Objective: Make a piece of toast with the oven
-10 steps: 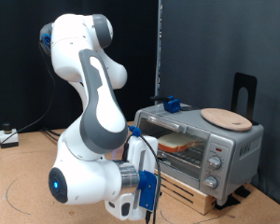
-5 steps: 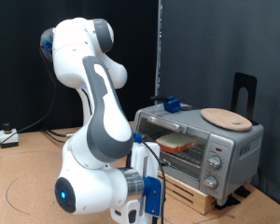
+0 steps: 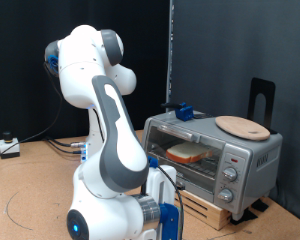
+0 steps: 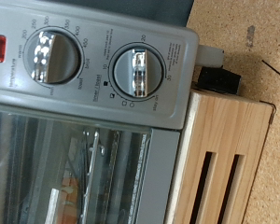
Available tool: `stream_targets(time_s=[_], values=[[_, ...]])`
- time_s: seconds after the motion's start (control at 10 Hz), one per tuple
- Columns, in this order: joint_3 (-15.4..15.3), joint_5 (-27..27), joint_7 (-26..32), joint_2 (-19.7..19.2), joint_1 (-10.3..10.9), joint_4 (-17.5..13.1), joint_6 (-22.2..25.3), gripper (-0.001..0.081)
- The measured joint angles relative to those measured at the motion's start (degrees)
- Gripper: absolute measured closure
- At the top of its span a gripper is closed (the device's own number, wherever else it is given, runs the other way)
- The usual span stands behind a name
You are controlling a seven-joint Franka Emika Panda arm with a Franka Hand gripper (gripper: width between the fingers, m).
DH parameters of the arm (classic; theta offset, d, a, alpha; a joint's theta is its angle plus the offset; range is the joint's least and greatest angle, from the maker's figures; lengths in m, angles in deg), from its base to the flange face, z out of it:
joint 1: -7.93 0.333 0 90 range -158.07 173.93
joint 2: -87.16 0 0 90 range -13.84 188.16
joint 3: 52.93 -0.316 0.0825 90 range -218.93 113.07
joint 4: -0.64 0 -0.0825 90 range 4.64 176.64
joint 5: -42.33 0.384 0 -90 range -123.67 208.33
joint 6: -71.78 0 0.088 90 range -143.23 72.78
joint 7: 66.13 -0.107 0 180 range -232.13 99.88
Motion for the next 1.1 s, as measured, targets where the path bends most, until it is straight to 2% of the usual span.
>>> stream_targets(time_s=[0.6,1.1], values=[[-2.39,0.25,0.22,-0.87,5.02,0.96,-0.90,-0.0001],[-4.30,1.94,0.18,-0.85,7.19,3.84,-4.29,-0.0001]])
